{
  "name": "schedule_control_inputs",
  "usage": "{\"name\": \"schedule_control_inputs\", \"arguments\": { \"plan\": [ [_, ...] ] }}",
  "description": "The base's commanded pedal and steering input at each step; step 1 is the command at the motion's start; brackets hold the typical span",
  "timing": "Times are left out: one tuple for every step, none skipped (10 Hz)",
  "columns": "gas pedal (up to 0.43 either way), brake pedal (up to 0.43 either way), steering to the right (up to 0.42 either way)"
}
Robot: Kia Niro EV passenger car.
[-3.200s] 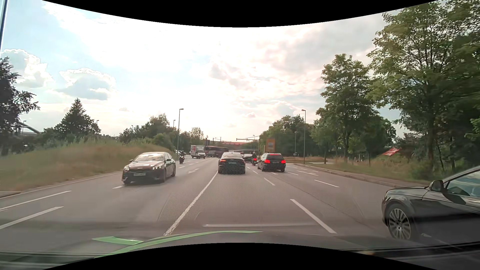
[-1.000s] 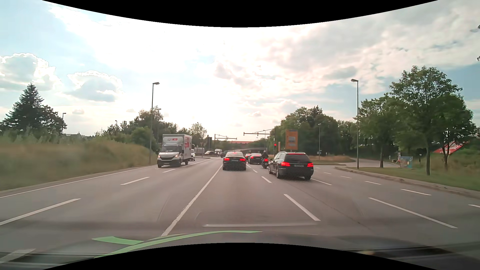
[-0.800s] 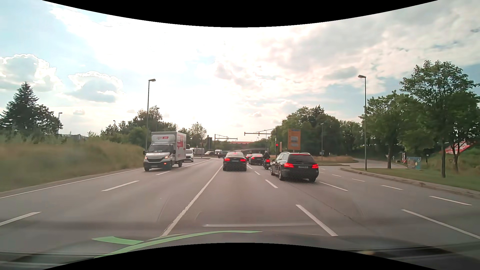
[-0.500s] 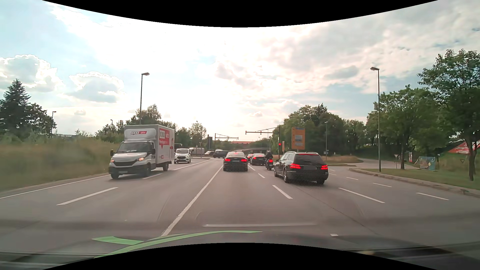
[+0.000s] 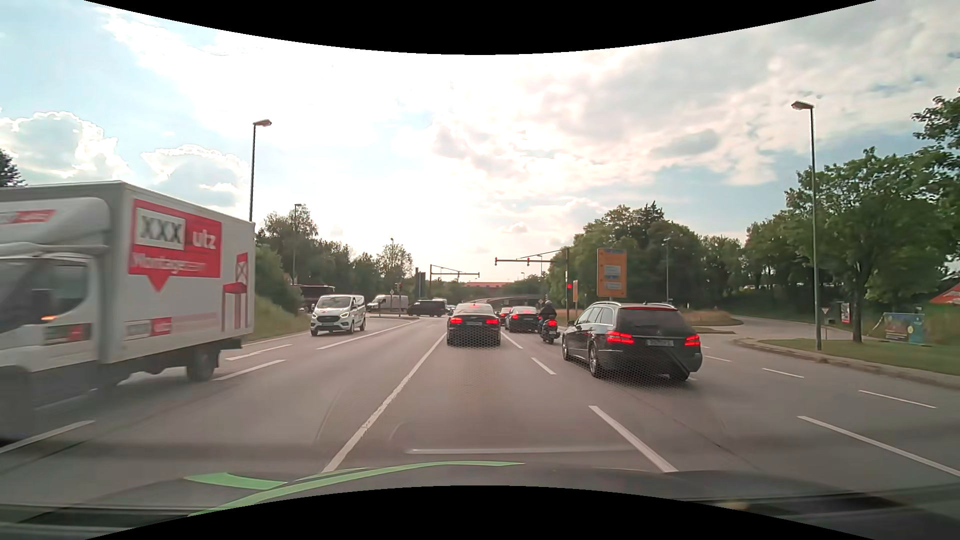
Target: Follow the waypoints while adhering to traffic rules and regulations
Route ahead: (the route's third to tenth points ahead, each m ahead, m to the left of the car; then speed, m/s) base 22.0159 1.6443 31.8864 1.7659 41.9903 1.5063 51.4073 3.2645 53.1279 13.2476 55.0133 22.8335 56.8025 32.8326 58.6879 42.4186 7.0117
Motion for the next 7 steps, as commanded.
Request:
{"name": "schedule_control_inputs", "arguments": {
  "plan": [
    [0.0,0.122,-0.006],
    [0.0,0.165,-0.006],
    [0.0,0.22,-0.006],
    [0.0,0.25,-0.005],
    [0.0,0.268,-0.005],
    [0.0,0.28,-0.005],
    [0.0,0.287,-0.004]
  ]
}}
